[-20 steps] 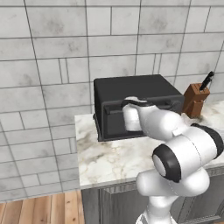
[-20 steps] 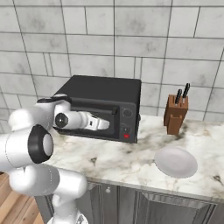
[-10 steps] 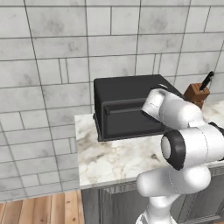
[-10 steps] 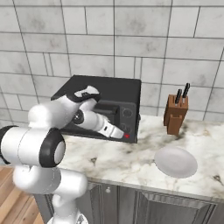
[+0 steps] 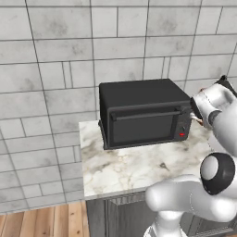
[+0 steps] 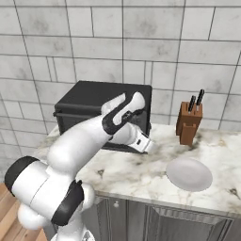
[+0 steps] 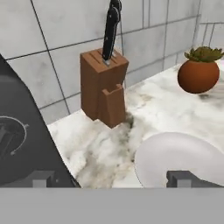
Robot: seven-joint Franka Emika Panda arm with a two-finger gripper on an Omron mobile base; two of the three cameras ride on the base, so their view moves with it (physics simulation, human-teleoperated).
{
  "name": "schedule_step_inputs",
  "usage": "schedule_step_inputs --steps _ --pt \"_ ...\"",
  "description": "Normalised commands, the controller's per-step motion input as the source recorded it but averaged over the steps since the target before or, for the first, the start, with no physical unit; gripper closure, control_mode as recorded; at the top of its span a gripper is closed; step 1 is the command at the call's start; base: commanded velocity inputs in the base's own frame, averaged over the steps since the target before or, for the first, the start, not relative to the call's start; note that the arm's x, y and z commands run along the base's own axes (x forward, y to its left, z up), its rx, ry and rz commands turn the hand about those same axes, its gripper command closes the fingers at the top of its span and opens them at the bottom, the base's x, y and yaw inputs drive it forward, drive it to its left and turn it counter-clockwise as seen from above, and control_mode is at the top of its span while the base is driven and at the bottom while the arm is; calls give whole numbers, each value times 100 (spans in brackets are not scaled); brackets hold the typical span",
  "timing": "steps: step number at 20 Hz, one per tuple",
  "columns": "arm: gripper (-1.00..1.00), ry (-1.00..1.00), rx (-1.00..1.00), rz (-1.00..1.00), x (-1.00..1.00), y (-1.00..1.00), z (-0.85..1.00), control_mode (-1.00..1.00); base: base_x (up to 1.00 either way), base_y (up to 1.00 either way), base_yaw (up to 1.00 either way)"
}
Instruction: Pull the toaster oven rack outwards. Pick up the baguette from the plate and place it on the toaster oven rack. Close the toaster oven door fully and set the temperature to the lowest setting.
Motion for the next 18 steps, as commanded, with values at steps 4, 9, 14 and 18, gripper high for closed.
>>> schedule_step_inputs --steps 4,9,14,18 --pt "-100 -36 -73 -22 -15 -71 69 -100 0 0 0" --pt "-100 -35 -90 -23 -11 -60 42 -100 0 0 0" --pt "-100 -43 -99 -28 -3 -20 9 -100 0 0 0" --pt "-100 -16 -63 -2 -5 8 48 -100 0 0 0"
